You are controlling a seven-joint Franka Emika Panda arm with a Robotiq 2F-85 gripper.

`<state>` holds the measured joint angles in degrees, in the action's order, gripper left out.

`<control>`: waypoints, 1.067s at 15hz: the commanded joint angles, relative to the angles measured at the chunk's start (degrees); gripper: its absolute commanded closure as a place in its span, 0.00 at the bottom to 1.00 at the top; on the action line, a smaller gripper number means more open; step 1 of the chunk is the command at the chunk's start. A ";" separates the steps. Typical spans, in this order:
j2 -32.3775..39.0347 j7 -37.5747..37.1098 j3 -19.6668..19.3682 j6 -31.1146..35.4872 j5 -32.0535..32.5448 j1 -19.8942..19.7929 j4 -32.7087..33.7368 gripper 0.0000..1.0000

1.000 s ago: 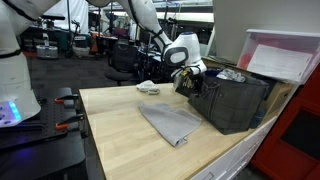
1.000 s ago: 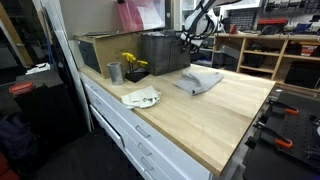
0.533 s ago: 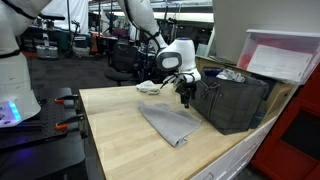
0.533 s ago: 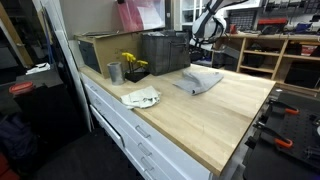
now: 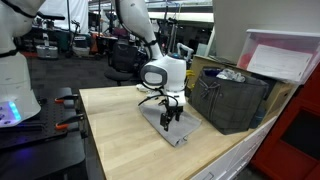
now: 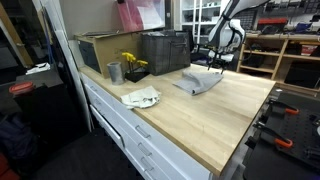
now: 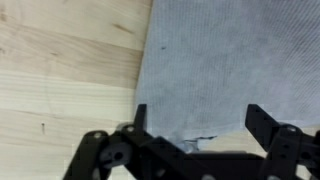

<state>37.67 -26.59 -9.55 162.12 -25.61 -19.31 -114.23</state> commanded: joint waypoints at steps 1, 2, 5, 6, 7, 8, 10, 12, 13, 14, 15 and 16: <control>1.09 1.01 -0.25 -0.63 -1.66 -1.37 -0.61 0.00; 1.73 0.79 -0.58 -0.74 -1.52 -1.48 -0.46 0.00; 2.85 0.27 -1.88 -0.56 -1.04 -1.22 -0.69 0.26; 3.05 0.39 -1.90 -0.30 -1.15 -1.31 -0.75 0.34; 3.17 0.35 -2.12 -0.12 -1.11 -1.19 -0.84 0.42; 3.13 0.46 -2.11 0.10 -1.16 -1.17 -1.02 0.51; 2.75 0.50 -2.14 0.45 -1.27 -1.08 -1.42 0.64; 2.29 0.49 -2.25 0.69 -1.23 -0.84 -1.90 0.79; 1.95 0.53 -2.20 0.80 -1.29 -0.80 -2.20 0.88; 1.82 0.54 -2.19 0.95 -1.31 -0.70 -2.42 0.95; 1.47 0.48 -2.24 1.08 -1.32 -0.52 -2.85 0.99; 1.09 0.46 -2.32 1.28 -1.32 -0.32 -3.35 1.00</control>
<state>41.20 -26.56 -11.69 162.19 -25.87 -20.31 -114.71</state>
